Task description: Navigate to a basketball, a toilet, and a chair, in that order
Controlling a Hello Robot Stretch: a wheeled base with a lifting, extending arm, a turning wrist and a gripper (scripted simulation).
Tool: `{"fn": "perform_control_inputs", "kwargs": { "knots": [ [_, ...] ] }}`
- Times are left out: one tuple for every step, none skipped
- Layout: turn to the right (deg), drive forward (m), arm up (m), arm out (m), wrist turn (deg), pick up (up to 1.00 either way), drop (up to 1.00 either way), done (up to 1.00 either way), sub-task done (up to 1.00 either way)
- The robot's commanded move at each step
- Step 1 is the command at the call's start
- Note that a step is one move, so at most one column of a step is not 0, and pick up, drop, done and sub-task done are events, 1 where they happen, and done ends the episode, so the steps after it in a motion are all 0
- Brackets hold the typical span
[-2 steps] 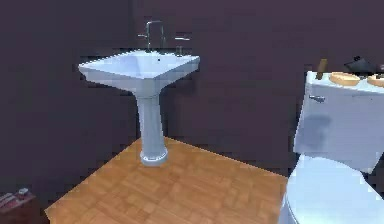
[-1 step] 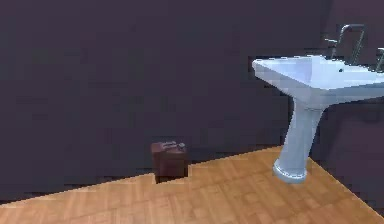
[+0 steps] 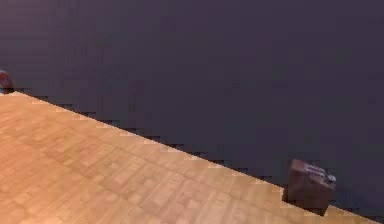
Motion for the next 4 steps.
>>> {"fn": "perform_control_inputs", "kwargs": {
  "knots": [
    [-15.0,0.00,0.00,0.00,0.0,0.00,0.00,0.00,0.00],
    [0.0,0.60,0.00,0.00,0.0,0.00,0.00,0.00,0.00],
    [-36.0,0.00,0.00,0.00,0.0,0.00,0.00,0.00,0.00],
    [0.0,1.00,0.00,0.00,0.0,0.00,0.00,0.00,0.00]
  ]
}}
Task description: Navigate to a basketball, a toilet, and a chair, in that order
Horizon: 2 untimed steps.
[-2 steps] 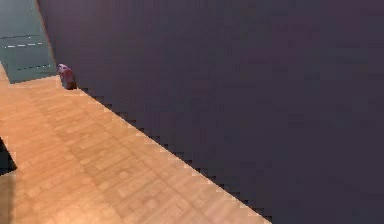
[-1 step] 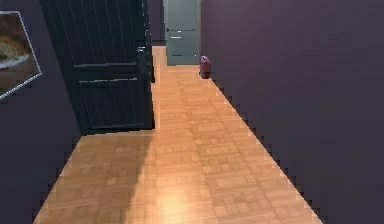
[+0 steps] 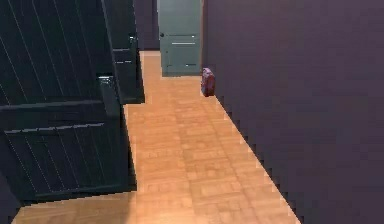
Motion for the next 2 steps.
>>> {"fn": "perform_control_inputs", "kwargs": {
  "knots": [
    [0.0,1.00,0.00,0.00,0.0,0.00,0.00,0.00,0.00],
    [-9.0,0.00,0.00,0.00,0.0,0.00,0.00,0.00,0.00]
  ]
}}
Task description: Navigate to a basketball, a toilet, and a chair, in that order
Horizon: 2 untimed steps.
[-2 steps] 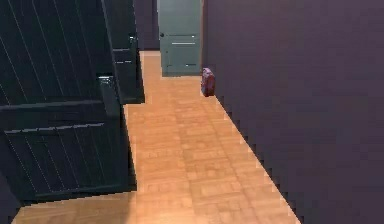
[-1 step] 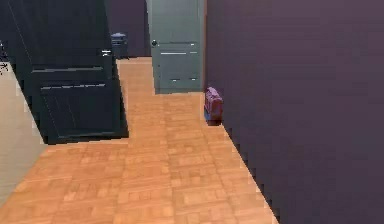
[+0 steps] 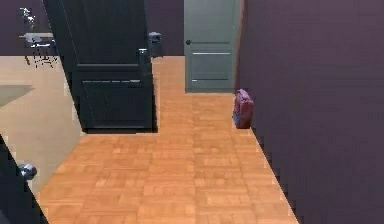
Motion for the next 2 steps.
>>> {"fn": "perform_control_inputs", "kwargs": {
  "knots": [
    [0.0,1.00,0.00,0.00,0.0,0.00,0.00,0.00,0.00],
    [0.0,1.00,0.00,0.00,0.0,0.00,0.00,0.00,0.00]
  ]
}}
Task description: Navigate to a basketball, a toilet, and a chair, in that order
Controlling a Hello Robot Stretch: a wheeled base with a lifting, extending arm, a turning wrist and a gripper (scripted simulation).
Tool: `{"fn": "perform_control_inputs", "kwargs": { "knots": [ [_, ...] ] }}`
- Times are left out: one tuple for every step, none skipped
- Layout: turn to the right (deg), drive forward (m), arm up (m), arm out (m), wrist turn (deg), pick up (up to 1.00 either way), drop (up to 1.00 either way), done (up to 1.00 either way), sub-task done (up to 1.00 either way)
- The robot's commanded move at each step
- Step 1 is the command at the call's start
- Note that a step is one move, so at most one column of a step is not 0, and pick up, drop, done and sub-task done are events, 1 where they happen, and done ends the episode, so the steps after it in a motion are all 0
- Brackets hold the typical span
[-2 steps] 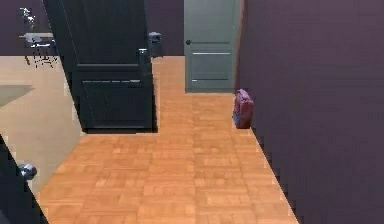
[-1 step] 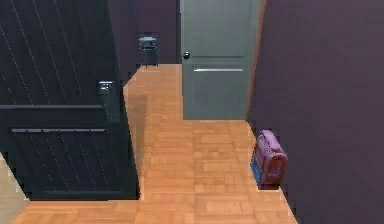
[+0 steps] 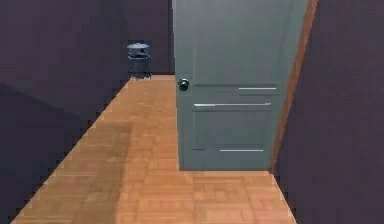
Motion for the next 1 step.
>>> {"fn": "perform_control_inputs", "kwargs": {
  "knots": [
    [0.0,0.55,0.00,0.00,0.0,0.00,0.00,0.00,0.00]
  ]
}}
